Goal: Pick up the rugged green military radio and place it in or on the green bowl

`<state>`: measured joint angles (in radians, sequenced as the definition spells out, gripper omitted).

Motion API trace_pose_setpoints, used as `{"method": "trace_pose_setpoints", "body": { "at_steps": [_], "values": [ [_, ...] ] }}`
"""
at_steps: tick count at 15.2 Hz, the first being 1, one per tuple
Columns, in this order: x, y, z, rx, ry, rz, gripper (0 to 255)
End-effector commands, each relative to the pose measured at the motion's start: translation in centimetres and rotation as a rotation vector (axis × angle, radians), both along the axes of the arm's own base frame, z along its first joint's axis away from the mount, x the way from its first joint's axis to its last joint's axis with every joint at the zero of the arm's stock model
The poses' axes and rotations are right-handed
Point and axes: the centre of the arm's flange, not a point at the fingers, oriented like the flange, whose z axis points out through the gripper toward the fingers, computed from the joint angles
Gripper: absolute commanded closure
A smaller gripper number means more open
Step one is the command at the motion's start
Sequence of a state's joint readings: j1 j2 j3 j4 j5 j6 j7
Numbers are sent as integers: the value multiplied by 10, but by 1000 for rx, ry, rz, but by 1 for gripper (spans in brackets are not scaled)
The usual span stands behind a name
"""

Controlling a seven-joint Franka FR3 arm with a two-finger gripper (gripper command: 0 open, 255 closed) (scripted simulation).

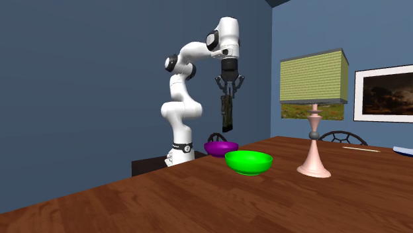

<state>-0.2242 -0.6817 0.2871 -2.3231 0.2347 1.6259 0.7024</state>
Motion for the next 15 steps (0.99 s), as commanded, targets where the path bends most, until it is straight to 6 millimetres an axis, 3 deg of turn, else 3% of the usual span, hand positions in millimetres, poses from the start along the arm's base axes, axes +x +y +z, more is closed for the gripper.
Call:
{"method": "trace_pose_setpoints", "body": {
  "at_steps": [1,7,15],
  "values": [
    [23,11,8,1,-1,1,255],
    [92,41,37,1,-1,1,255],
    [92,41,-5,1,-1,1,255]
  ]
}}
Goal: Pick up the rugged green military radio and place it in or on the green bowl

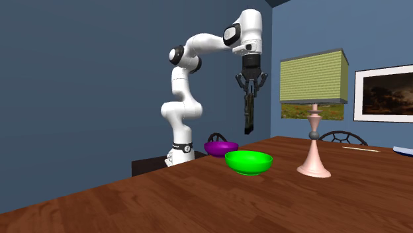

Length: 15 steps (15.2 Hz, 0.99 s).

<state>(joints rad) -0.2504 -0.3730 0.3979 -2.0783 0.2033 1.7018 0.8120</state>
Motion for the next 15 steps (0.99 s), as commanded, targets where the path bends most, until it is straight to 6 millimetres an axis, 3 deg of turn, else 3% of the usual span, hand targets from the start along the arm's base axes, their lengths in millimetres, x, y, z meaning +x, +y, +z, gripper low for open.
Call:
{"method": "trace_pose_setpoints", "body": {
  "at_steps": [1,15],
  "values": [
    [-1,0,-11,0,-1,0,255],
    [-1,0,-85,0,-1,0,255]
  ]
}}
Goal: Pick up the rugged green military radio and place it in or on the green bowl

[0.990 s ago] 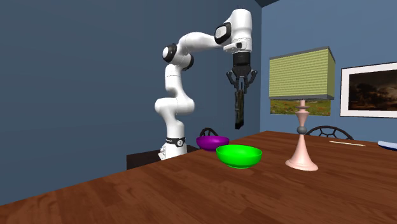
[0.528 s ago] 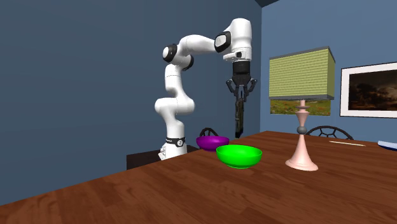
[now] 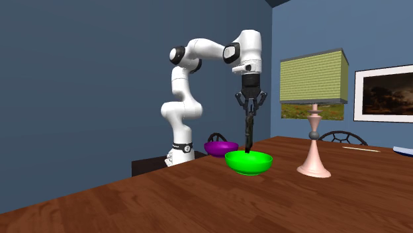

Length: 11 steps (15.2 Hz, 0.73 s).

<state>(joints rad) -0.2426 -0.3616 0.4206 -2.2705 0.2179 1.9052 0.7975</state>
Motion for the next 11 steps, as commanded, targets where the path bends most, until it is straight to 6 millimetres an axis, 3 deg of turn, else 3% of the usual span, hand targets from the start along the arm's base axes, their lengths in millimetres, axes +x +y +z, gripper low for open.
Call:
{"method": "trace_pose_setpoints", "body": {
  "at_steps": [1,3,10,11],
  "values": [
    [1,1,-10,0,-1,0,255],
    [1,1,-22,0,-1,0,255],
    [1,1,-22,0,-1,0,255],
    [1,1,-22,0,-1,0,0]
  ]
}}
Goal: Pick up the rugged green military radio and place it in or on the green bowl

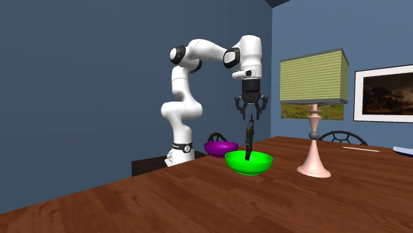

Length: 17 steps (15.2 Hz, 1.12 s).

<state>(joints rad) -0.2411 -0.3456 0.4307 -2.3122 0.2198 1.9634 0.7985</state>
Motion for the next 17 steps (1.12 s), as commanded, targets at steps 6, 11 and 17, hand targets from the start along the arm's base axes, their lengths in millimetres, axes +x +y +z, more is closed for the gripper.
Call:
{"method": "trace_pose_setpoints", "body": {
  "at_steps": [6,11,17],
  "values": [
    [0,-1,13,0,0,0,0],
    [2,-3,50,0,0,0,0],
    [2,-3,50,0,0,0,0]
  ]
}}
